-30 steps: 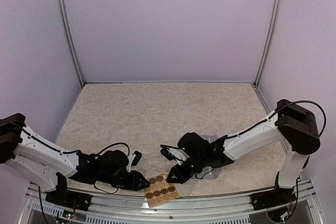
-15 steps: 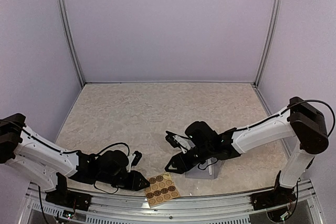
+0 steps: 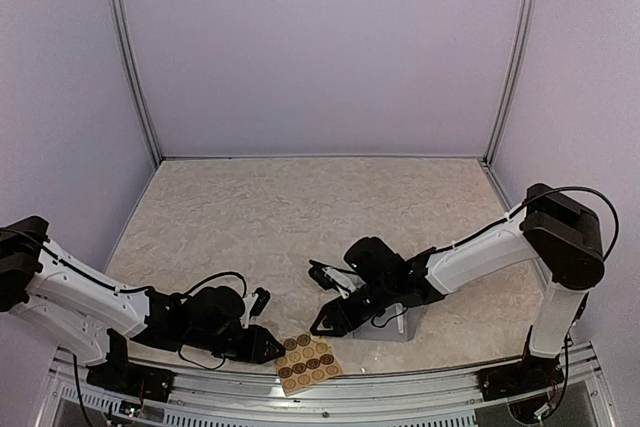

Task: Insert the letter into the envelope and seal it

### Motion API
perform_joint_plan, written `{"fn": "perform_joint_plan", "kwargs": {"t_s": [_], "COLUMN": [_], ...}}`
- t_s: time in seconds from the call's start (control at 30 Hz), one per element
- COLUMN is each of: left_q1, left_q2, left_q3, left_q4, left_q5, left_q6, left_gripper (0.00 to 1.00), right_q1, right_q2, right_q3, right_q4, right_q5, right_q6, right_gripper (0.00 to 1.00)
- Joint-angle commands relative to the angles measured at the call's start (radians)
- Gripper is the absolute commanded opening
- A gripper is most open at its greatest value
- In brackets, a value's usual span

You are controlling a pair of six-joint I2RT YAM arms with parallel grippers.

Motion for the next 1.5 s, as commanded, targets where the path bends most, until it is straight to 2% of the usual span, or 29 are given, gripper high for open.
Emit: {"fn": "perform_joint_plan", "kwargs": {"t_s": [0.0, 0.17, 0.3, 0.57, 0.6, 0.83, 0.97, 1.2, 1.33, 1.47], "left_q1": [0.009, 0.009, 0.011, 0.010, 0.010, 0.011, 0.011, 0.016, 0.020, 0.021], "left_q2": [-0.001, 0.002, 0.005, 0.005, 0.001, -0.070, -0.150, -0.384, -0.523, -0.609], "left_q3": [-0.010, -0.007, -0.007, -0.006, -0.007, -0.016, -0.014, -0.069, -0.108, -0.120], "left_q4": [-0.039, -0.039, -0.039, -0.044, -0.046, -0.061, -0.086, -0.060, -0.023, 0.047], "left_q5": [-0.011, -0.010, -0.009, -0.019, -0.022, -0.082, -0.139, -0.201, -0.194, -0.153], "left_q6": [0.012, 0.015, 0.017, 0.017, 0.015, 0.011, 0.028, 0.076, 0.115, 0.195], "left_gripper": [0.27, 0.27, 0.27, 0.27, 0.27, 0.28, 0.41, 0.79, 0.88, 0.91], "right_q1": [0.018, 0.034, 0.037, 0.039, 0.039, 0.021, 0.010, 0.007, 0.004, 0.002], "right_q2": [0.042, 0.061, 0.066, 0.048, 0.041, -0.071, -0.133, -0.245, -0.315, -0.377], "right_q3": [0.020, 0.031, 0.036, 0.033, 0.029, -0.024, -0.043, -0.041, -0.023, 0.005], "right_q4": [0.009, 0.021, 0.027, 0.027, 0.027, 0.065, 0.084, 0.086, 0.075, 0.038], "right_q5": [-0.044, -0.059, -0.062, -0.059, -0.052, -0.010, -0.028, -0.034, -0.025, -0.006], "right_q6": [0.011, 0.025, 0.033, 0.039, 0.043, 0.075, 0.084, 0.088, 0.091, 0.082], "right_gripper": [0.48, 0.45, 0.40, 0.02, 0.00, 0.00, 0.00, 0.00, 0.00, 0.00]}}
